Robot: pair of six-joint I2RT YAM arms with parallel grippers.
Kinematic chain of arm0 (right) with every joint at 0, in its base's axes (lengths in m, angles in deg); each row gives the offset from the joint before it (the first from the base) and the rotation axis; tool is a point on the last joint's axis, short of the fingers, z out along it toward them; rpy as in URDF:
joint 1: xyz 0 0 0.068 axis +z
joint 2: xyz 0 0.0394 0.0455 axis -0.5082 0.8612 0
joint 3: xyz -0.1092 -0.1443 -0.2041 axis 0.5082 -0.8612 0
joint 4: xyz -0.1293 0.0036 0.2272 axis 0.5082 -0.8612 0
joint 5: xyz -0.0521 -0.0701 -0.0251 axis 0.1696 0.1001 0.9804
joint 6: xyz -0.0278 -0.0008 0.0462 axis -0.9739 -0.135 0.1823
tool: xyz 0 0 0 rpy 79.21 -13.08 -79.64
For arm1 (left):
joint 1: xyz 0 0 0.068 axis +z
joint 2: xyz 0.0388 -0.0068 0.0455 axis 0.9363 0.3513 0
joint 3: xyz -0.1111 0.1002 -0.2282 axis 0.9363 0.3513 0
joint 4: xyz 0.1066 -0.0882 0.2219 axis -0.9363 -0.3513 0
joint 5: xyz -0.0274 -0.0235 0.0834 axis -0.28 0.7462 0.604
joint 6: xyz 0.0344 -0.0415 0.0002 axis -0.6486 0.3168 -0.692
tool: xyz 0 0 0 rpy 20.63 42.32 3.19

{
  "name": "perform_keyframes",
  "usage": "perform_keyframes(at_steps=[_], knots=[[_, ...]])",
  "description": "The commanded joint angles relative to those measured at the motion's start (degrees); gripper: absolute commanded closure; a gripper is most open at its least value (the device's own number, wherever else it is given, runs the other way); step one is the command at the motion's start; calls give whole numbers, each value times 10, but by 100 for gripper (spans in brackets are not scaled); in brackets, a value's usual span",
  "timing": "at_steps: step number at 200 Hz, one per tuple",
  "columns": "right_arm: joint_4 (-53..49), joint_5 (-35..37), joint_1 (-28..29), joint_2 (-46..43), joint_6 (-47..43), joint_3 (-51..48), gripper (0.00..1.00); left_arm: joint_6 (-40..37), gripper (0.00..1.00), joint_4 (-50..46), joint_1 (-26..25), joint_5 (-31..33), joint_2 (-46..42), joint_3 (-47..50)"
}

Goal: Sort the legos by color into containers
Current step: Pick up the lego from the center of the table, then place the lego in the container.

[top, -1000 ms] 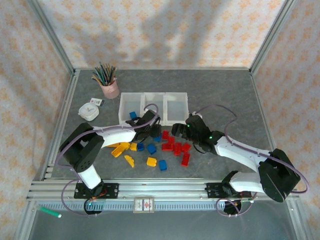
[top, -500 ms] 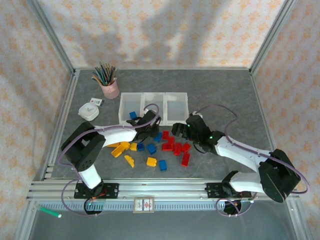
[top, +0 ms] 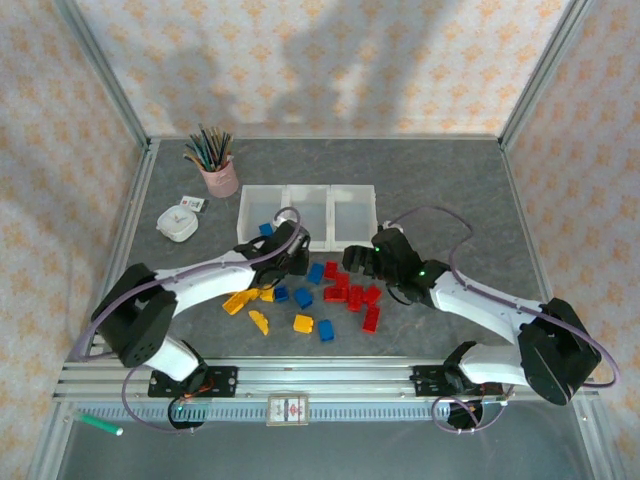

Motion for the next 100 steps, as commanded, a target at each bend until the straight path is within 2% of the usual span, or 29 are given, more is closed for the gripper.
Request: perform_keyframes(at_steps=[1,25,50,81,100], knots=[[-11,-12,7,2,-15,31,0,21,67,-55,-1,29,-55,12],[-2,-12,27,24,-14,49,0,27,67,-90,15,75,-106,-2],[22,-30,38,55,-9,71,0,14,69,-92,72,93,-126,-28],[64,-31,39,74,0,89,0,-15,69,-52,136,95,-84,-67],[67,-11,39,88,-3,106,0,-26,69,-24,166,72,-40,-100]])
